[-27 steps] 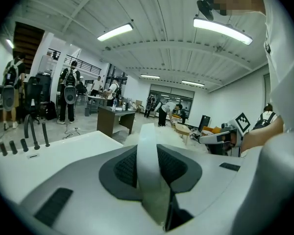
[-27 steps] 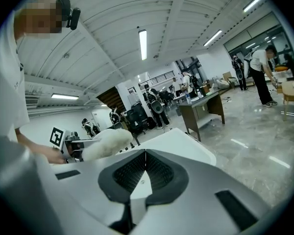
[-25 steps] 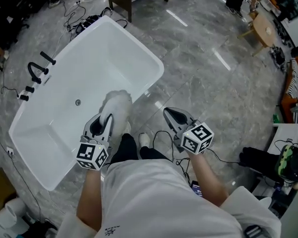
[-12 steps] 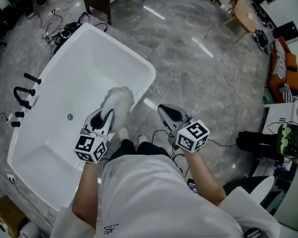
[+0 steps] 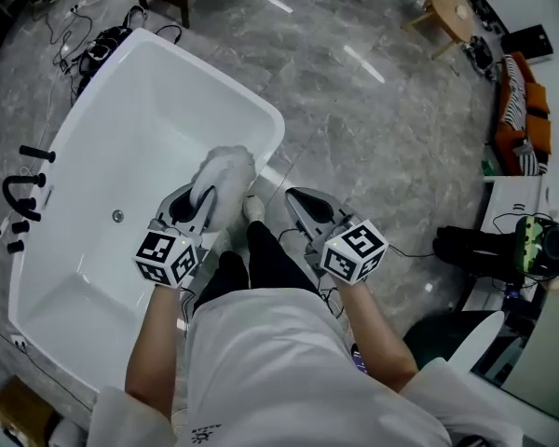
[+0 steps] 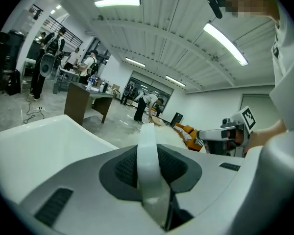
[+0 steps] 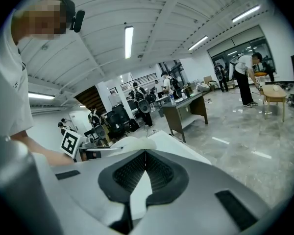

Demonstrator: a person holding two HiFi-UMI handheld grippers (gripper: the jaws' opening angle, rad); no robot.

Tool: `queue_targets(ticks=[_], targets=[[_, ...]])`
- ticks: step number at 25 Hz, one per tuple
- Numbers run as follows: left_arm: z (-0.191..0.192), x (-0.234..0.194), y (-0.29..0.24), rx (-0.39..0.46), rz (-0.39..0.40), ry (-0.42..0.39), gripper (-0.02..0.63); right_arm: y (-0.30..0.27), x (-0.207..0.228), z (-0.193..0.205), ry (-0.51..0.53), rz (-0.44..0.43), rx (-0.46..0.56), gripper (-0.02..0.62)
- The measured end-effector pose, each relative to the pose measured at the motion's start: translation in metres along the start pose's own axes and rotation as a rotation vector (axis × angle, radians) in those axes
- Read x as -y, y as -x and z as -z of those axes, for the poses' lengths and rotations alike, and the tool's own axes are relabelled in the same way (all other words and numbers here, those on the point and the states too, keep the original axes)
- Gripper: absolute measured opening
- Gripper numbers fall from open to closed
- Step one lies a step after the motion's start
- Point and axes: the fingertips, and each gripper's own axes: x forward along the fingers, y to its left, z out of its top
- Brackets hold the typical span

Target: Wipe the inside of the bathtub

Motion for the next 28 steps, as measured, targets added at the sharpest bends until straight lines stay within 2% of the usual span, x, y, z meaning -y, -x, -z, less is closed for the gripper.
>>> queue_targets(ticks=[8, 12, 21, 28], targets=[[0.019, -0.024, -0.07, -0.075, 0.009, 0.048, 0.1, -0.039, 0.052, 0.012, -0.027, -0.023, -0.064, 0.018], [0.032, -0.045, -0.106, -0.077, -0.008, 0.141, 0.1, -0.067, 0.084, 0.018, -0.031, -0.047, -0.109, 0.019], [0.087, -0.086, -0.19, -0.161, -0.031, 0.273, 0.1, -0.126, 0.156, 0.046, -0.077, -0.093, -0.198, 0.019], [0.126, -0.101, -0.233, -0.215, -0.026, 0.311, 0.1, -0.146, 0.184, 0.07, -0.107, -0.115, -0.237, 0.018]])
